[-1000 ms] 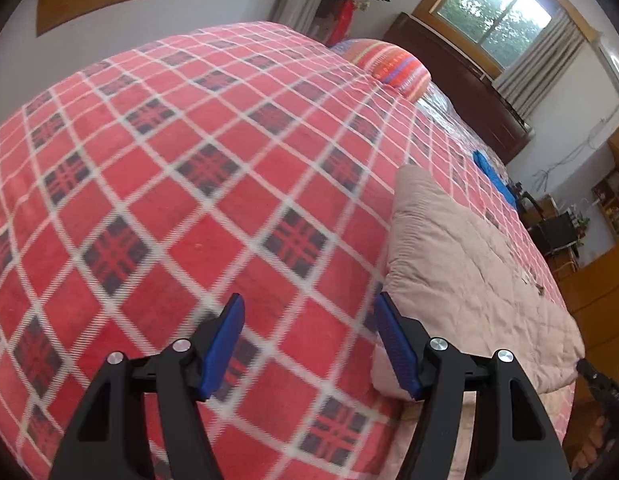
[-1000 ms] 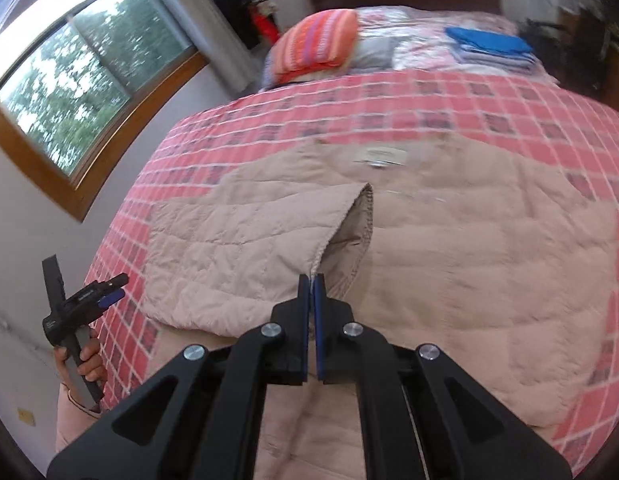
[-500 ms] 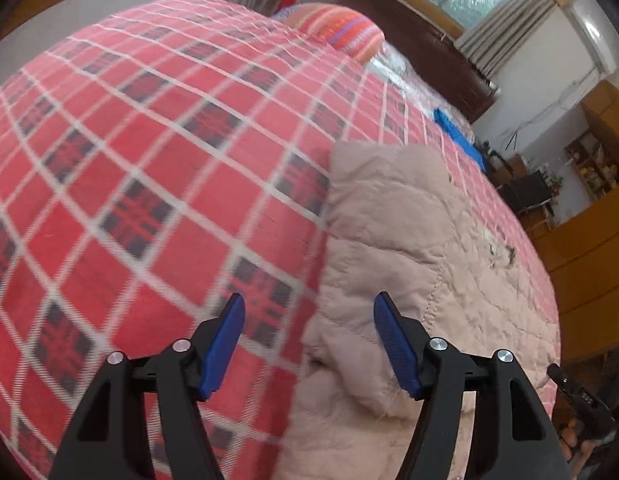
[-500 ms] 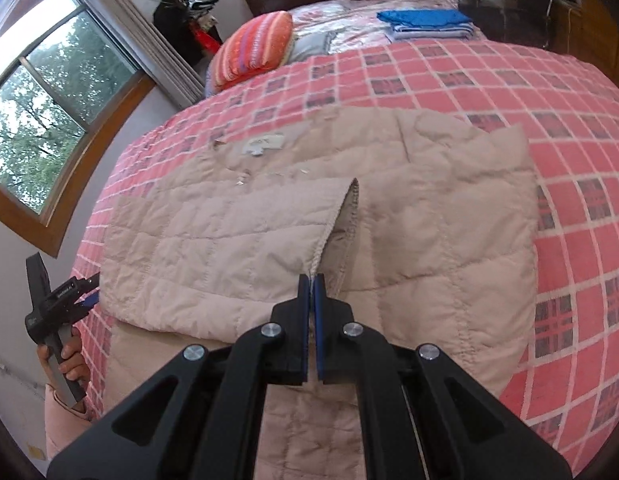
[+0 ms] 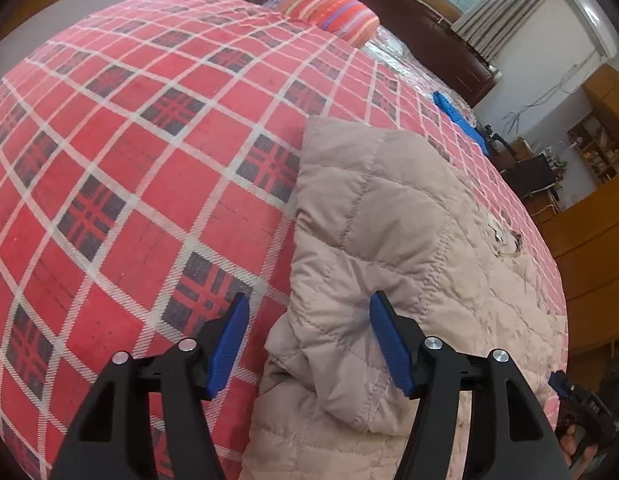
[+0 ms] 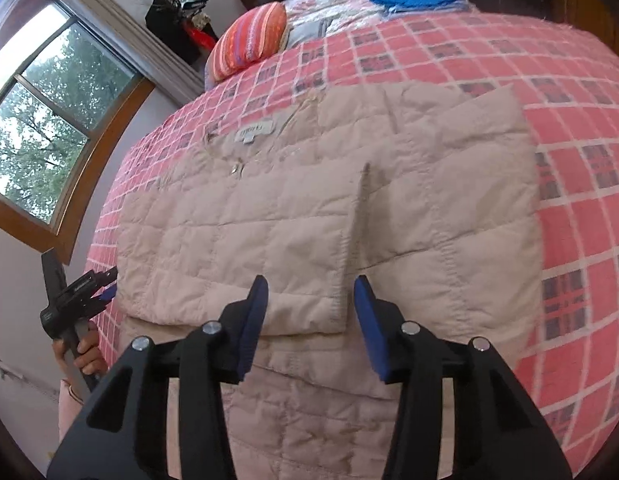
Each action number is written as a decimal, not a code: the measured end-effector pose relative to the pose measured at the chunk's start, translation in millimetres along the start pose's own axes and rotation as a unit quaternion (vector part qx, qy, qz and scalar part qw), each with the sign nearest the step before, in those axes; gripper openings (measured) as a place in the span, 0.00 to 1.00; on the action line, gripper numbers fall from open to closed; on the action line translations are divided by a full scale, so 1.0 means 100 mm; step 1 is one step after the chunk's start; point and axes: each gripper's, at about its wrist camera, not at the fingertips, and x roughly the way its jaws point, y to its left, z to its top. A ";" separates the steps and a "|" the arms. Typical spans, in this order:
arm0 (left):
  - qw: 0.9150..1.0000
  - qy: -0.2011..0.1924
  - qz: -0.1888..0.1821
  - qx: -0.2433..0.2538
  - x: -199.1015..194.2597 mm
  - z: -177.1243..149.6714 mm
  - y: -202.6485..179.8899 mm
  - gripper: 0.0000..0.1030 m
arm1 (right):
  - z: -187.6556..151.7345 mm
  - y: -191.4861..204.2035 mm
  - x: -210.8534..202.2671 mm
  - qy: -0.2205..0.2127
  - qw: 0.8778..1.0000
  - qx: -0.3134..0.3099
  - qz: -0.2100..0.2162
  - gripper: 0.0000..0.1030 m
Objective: Fold large clothes
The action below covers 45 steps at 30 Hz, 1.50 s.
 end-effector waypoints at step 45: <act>0.993 0.024 0.055 0.101 -0.01 -0.31 -0.33 0.76 | -0.20 -0.02 0.01 0.012 0.997 -0.022 -0.078 0.16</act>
